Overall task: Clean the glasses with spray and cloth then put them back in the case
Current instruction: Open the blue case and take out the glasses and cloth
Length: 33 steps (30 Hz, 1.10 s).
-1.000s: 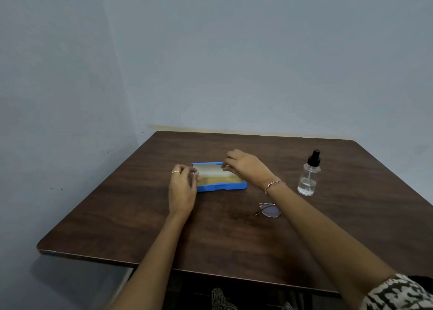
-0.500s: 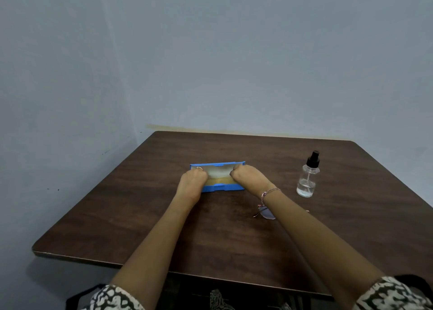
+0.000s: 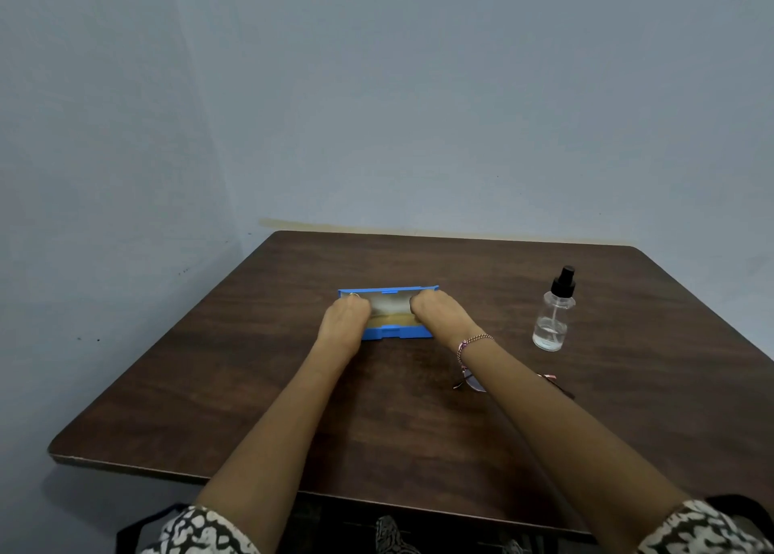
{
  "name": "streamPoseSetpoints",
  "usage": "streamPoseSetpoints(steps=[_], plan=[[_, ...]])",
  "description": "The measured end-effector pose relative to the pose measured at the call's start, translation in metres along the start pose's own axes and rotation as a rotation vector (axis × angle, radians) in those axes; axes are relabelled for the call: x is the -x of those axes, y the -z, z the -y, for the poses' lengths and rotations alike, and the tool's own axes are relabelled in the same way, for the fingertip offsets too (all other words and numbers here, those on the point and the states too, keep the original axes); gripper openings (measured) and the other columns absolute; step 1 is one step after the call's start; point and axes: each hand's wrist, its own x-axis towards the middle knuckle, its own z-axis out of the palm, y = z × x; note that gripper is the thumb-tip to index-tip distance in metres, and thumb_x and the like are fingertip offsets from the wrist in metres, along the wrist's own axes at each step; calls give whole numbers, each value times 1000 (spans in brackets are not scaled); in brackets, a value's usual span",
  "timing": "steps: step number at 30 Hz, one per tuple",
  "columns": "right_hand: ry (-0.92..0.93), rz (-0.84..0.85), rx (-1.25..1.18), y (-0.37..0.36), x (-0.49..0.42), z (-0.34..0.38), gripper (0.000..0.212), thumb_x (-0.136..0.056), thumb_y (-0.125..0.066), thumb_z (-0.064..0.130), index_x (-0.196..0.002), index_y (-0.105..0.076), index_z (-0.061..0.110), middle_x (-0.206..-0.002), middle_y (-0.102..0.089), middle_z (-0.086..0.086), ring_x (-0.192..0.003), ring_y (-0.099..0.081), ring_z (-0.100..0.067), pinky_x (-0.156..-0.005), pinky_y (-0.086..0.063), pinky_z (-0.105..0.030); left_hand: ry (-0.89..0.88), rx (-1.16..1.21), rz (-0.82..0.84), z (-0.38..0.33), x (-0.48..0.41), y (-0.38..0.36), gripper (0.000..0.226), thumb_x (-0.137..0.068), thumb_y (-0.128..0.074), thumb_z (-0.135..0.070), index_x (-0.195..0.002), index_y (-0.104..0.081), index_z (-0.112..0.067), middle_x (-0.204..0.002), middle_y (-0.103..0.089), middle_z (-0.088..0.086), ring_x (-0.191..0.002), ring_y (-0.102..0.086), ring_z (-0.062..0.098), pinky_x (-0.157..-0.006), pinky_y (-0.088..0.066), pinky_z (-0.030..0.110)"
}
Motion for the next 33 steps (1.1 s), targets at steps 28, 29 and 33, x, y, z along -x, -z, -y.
streamPoseSetpoints(steps=[28, 29, 33], plan=[[-71, -534, -669, 10, 36, -45, 8, -85, -61, 18, -91, -62, 13, -102, -54, -1, -100, -47, -13, -85, -37, -20, -201, 227, -610, 5, 26, 29, 6, -76, -66, -17, -77, -62, -13, -82, -59, -1, -82, -52, 15, -46, -35, 19], [-100, -536, -781, 12, 39, -47, 7, -84, -62, 15, -90, -62, 13, -100, -57, -1, -98, -50, -12, -85, -40, -21, -175, 299, -594, 4, 24, 30, 6, -77, -65, -18, -77, -61, -14, -84, -58, -2, -84, -50, 13, -50, -38, 20], [-250, -485, -1188, 20, 48, -51, 3, -85, -63, 9, -87, -64, 10, -90, -67, 2, -87, -62, -11, -80, -50, -19, -101, 766, -402, -8, 25, 42, 10, -77, -63, -14, -70, -58, -18, -78, -61, -4, -80, -55, 9, -67, -48, 24]])
